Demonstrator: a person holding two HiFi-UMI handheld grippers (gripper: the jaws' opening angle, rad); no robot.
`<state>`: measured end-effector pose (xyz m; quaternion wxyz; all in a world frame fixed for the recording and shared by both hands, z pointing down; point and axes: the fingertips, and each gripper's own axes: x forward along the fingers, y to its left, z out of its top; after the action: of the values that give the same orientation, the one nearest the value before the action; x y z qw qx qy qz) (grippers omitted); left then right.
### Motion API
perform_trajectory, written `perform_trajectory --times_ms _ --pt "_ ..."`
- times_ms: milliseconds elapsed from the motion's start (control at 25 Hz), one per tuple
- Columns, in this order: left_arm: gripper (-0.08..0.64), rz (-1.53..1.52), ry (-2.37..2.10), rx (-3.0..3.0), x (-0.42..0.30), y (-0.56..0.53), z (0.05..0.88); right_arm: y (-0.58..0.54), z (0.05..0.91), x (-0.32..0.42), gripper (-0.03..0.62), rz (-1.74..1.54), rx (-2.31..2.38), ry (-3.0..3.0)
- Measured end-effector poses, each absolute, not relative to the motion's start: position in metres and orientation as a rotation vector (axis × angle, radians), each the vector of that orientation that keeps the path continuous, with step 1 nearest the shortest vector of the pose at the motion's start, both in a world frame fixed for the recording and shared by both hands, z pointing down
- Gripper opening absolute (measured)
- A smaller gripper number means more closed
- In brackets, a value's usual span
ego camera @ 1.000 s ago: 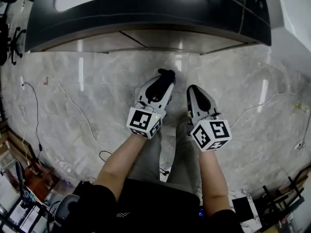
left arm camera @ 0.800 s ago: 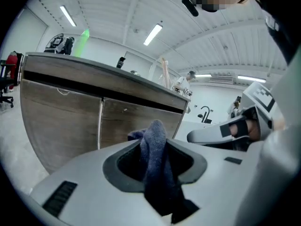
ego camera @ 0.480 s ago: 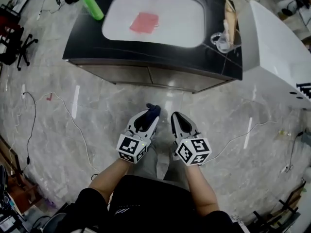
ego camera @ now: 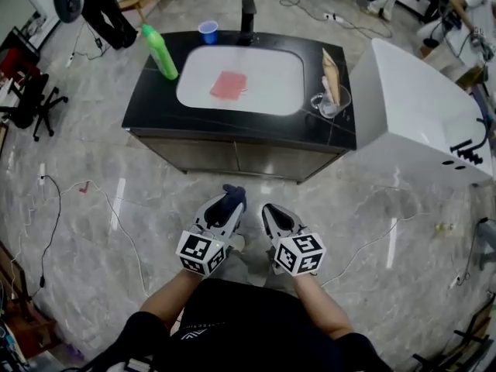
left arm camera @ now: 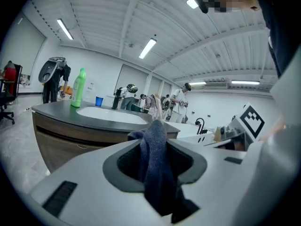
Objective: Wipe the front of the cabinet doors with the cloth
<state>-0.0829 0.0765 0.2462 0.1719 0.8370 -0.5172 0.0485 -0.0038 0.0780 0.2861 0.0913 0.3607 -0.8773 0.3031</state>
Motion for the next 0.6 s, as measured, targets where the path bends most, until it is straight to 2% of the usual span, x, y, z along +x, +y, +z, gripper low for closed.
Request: perform_trajectory --times_ms 600 --pt "0.132 0.073 -1.532 2.380 -0.086 0.082 0.203 0.080 0.232 -0.001 0.038 0.747 1.002 -2.661"
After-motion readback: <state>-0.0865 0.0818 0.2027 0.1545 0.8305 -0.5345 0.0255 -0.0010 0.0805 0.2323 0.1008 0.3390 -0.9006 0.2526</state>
